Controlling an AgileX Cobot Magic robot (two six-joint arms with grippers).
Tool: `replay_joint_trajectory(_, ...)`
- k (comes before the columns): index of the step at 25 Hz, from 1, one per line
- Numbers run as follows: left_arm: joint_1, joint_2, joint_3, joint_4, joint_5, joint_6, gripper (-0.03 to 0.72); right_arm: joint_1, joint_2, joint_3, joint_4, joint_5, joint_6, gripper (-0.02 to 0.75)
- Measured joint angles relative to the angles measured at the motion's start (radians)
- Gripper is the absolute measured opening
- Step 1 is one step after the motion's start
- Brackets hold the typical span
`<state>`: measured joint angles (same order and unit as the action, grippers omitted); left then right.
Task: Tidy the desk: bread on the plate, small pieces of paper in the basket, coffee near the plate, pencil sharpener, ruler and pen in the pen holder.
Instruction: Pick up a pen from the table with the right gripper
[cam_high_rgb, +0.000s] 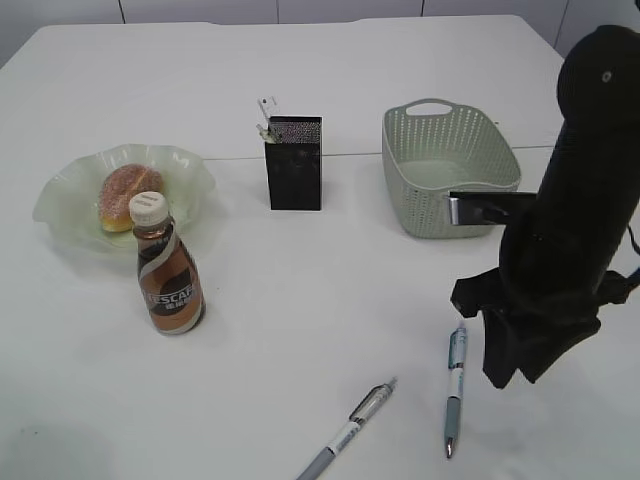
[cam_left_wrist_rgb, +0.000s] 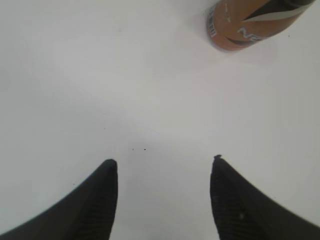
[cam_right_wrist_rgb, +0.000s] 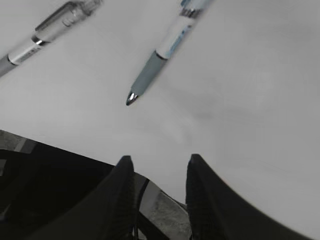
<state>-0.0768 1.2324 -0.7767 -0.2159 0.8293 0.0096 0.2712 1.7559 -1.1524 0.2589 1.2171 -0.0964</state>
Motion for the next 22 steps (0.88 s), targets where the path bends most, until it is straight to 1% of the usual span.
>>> replay_joint_trajectory(4,0.000,0.000,0.000,0.000,0.006,0.000,0.433,0.002,0.000,0.002,0.023,-0.094,0.034,0.262)
replay_joint_trajectory(10,0.000,0.000,0.000,0.000,0.008,0.000,0.433,0.002,-0.001,0.000,0.028,-0.250,0.257,0.270)
replay_joint_trajectory(11,0.000,0.000,0.000,0.000,0.010,0.000,0.433,0.002,-0.001,0.000,0.027,-0.273,0.279,0.286)
replay_joint_trajectory(15,0.000,0.000,0.000,0.000,0.010,0.000,0.433,0.002,-0.001,0.000,0.027,-0.326,0.351,0.398)
replay_joint_trajectory(16,0.000,0.000,0.000,0.000,0.010,0.000,0.433,0.002,-0.001,0.000,0.027,-0.331,0.371,0.412)
replay_joint_trajectory(22,0.000,0.000,0.000,0.000,0.010,0.000,0.433,0.002,0.042,0.000,0.008,-0.336,0.473,0.430)
